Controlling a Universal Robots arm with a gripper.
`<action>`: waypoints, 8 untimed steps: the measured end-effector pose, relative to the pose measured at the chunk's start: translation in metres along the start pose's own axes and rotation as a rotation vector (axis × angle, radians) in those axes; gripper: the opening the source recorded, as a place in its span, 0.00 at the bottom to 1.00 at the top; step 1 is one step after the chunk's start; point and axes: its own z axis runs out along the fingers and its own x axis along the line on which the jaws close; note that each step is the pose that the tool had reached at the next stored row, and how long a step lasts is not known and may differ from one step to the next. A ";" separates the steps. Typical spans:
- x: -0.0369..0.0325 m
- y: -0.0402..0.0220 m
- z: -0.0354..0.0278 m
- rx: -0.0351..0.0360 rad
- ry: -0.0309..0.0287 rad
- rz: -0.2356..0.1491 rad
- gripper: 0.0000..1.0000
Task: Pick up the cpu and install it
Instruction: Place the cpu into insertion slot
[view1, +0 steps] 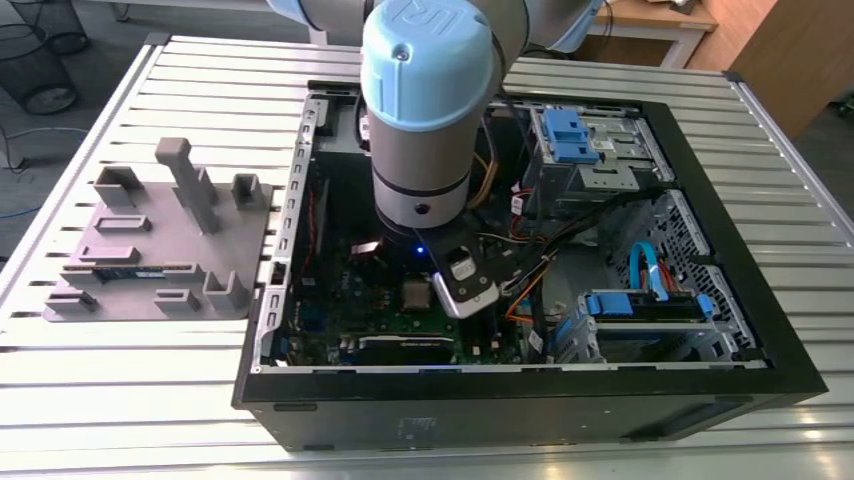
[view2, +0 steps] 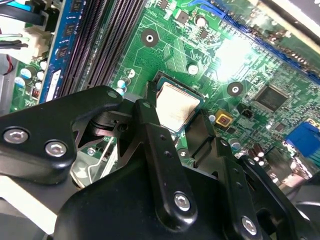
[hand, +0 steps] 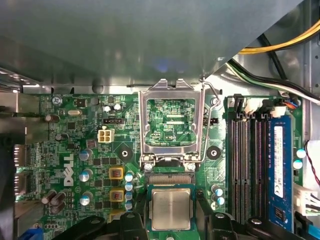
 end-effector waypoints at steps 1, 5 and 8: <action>0.0000 0.0000 0.0009 0.0000 0.0000 0.000 0.47; 0.0001 -0.0001 0.0010 0.0002 0.0001 0.000 0.47; 0.0001 0.0007 0.0013 -0.0026 0.0000 0.000 0.47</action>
